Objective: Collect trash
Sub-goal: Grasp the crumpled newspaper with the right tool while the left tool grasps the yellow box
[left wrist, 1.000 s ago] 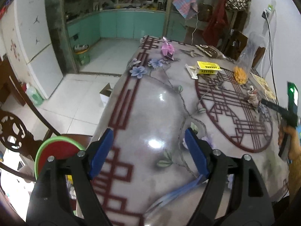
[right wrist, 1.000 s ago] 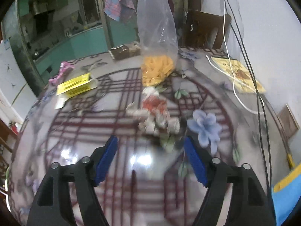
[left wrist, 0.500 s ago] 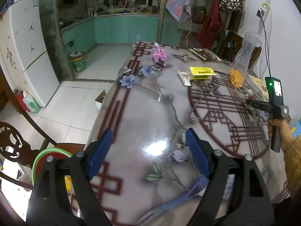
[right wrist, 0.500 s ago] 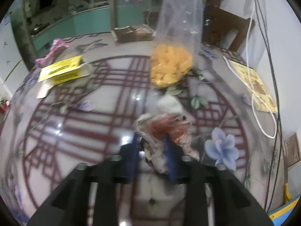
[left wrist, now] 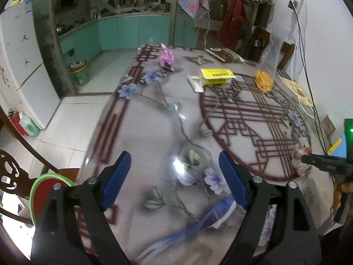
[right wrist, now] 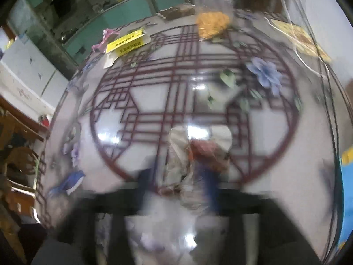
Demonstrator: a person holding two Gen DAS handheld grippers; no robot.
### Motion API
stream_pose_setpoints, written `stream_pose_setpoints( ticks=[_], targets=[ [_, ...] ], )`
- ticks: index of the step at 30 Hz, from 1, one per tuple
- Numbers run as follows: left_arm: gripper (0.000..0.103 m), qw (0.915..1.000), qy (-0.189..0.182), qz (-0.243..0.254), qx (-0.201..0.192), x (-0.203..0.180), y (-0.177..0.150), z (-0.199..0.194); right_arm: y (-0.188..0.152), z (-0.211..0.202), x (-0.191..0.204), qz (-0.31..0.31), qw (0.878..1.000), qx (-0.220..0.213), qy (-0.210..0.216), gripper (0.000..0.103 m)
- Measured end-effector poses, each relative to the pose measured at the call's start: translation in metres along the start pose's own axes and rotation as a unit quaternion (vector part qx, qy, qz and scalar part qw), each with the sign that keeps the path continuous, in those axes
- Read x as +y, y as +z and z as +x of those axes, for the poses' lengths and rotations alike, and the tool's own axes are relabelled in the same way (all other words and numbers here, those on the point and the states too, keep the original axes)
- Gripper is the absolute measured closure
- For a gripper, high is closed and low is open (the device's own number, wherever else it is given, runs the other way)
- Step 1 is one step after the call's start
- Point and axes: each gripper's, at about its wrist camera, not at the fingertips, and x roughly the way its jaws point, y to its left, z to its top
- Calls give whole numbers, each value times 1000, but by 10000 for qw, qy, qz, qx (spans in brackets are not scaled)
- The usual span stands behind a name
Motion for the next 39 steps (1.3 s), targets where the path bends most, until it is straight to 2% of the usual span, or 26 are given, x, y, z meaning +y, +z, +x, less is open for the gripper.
stream_pose_setpoints(
  ticks=[2,4,6,8,11,14,15,16,17,19,22,25,29,32,34,36,38,39],
  targets=[
    [21,10000,-12,24,24,-5,-2,3,-9,-18,-7,197,9990,-391,-83,26],
    [20,9999,47,122,2,-10,-4,5,-11,-24,-14,402,9980,-482,21,27],
    [20,9997,111,234,15,-16,-6,9,-11,-22,-17,415,9980,-474,-25,27],
    [19,9994,123,317,82,-23,-9,14,-10,-12,-19,369,9980,-402,-304,27],
    [18,9990,153,391,123,-32,-13,22,-8,5,-22,364,9989,-170,-259,27],
    [14,9956,329,876,-19,-48,-6,32,-3,16,-24,452,9989,-61,-131,27],
    [13,9938,431,1024,-73,-53,-1,38,0,20,-22,450,9990,14,-33,34],
    [13,9920,456,1174,-96,-60,12,49,2,23,-21,437,9990,60,44,50],
    [13,9917,390,1221,-75,-64,22,58,4,25,-18,433,9989,92,170,52],
    [13,9923,226,1218,53,-73,51,84,7,22,-13,389,9988,72,300,63],
    [12,9905,203,1341,243,-86,99,131,13,16,-4,337,9973,18,654,65],
    [10,9777,434,2005,450,-107,138,180,22,10,-1,396,9954,-113,863,64],
    [10,9554,721,2789,656,-130,160,224,28,10,-4,497,9941,-150,952,63],
    [10,9504,819,2882,838,-141,170,253,26,16,-8,563,9933,-43,1007,63],
    [10,9515,871,2799,935,-146,174,269,25,19,-11,596,9934,7,982,63],
    [13,9562,781,2638,999,-148,176,277,23,20,-13,627,9931,10,990,63],
    [41,9570,920,2522,1099,-149,174,285,23,18,-13,598,9929,-9,1027,63],
    [47,9565,1036,2467,1166,-149,173,288,23,17,-12,569,9931,-23,1027,63]
  ],
)
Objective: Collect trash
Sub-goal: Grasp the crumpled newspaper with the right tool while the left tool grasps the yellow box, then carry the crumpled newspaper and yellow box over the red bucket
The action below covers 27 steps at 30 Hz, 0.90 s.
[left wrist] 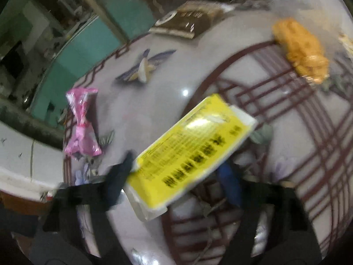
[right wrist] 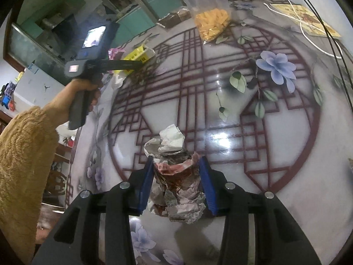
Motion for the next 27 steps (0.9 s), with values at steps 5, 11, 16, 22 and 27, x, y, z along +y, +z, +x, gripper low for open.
stream_pose_setpoints(
  ticks=[5,11,16,22,27],
  targets=[
    [75,9977,-318,-580,-128,11,-11,-22,0,-2,4,-103,9999,-54,-28,63],
    [77,9949,-687,-657,-347,6,-46,-75,2,-11,4,-46,9997,-240,-86,63],
    [77,9919,-966,-613,-559,-5,-85,-130,0,-13,13,-125,9995,-290,-59,63],
    [77,9907,-1026,-358,-823,-18,-144,-188,-8,-7,24,-184,9996,-209,-103,63],
    [77,9910,-923,-461,-850,-14,-195,-216,-17,-9,45,-504,9982,-237,-204,63]
  ],
)
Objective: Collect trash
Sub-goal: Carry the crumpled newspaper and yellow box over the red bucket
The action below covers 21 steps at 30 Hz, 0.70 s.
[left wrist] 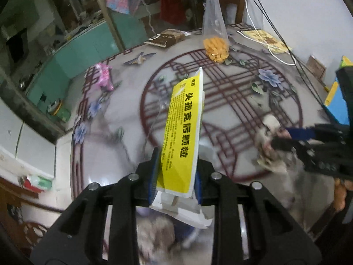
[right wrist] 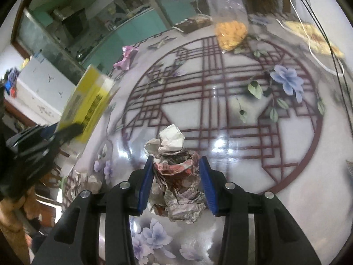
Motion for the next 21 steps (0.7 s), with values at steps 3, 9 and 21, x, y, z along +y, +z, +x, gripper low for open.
stream_pose_setpoints(
  ticks=[3,9,21],
  targets=[
    [77,9999,-3,-108,-62,2,-20,-20,-6,-4,12,-300,9991,-88,-283,63],
    [76,9984,-173,-416,-338,12,-56,-55,-23,-11,24,-529,9976,-130,-418,63],
    [76,9950,46,-639,-773,41,-111,-68,-62,-27,54,-633,9946,-607,-558,63]
  ],
)
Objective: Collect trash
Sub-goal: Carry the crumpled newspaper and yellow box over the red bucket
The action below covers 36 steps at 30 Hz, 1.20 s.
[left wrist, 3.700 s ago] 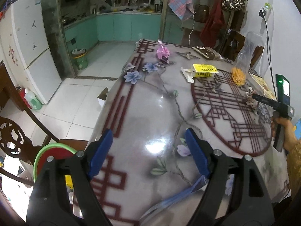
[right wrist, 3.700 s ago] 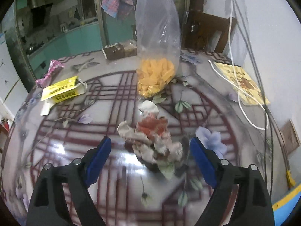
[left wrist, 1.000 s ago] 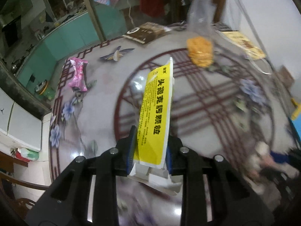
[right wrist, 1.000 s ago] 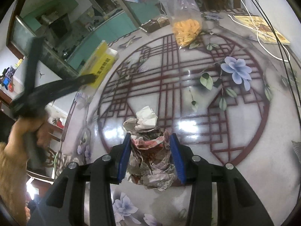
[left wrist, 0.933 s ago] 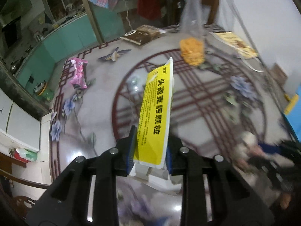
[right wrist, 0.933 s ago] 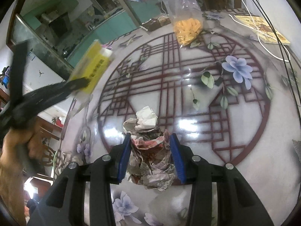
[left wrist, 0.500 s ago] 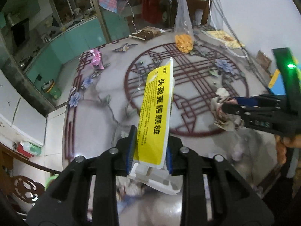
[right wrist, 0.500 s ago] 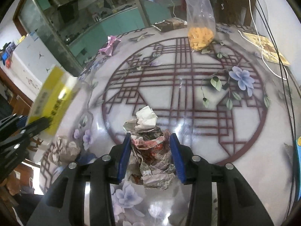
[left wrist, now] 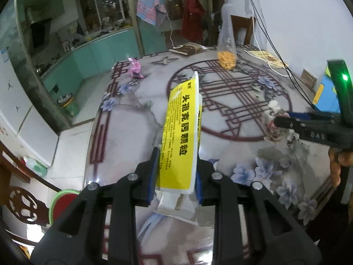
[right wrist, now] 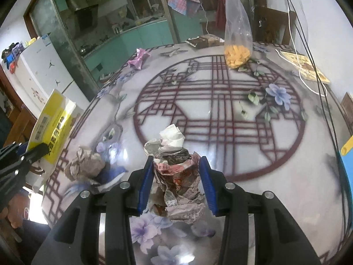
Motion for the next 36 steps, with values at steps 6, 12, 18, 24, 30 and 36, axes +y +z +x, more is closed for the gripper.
stream_pose_setpoints(
  ticks=[6,12,18,24,30,36],
  targets=[
    [76,9995,-104,-242,-164,19,-1,-9,-13,-3,17,9,9999,-86,-81,63],
    [76,9993,-1,-233,-282,31,-3,-20,-26,-4,34,-14,9999,-105,-109,63],
    [76,9990,-13,-350,-277,43,-9,-25,-40,4,52,-22,10000,80,-42,63],
    [76,9986,47,-469,-255,56,-15,-29,-47,8,73,-138,9997,196,61,63],
    [76,9976,149,-626,-272,71,-23,-35,-46,3,101,-392,9989,143,201,63],
    [76,9954,280,-881,-245,93,-33,-40,-42,1,134,-664,9969,111,418,63]
  ],
)
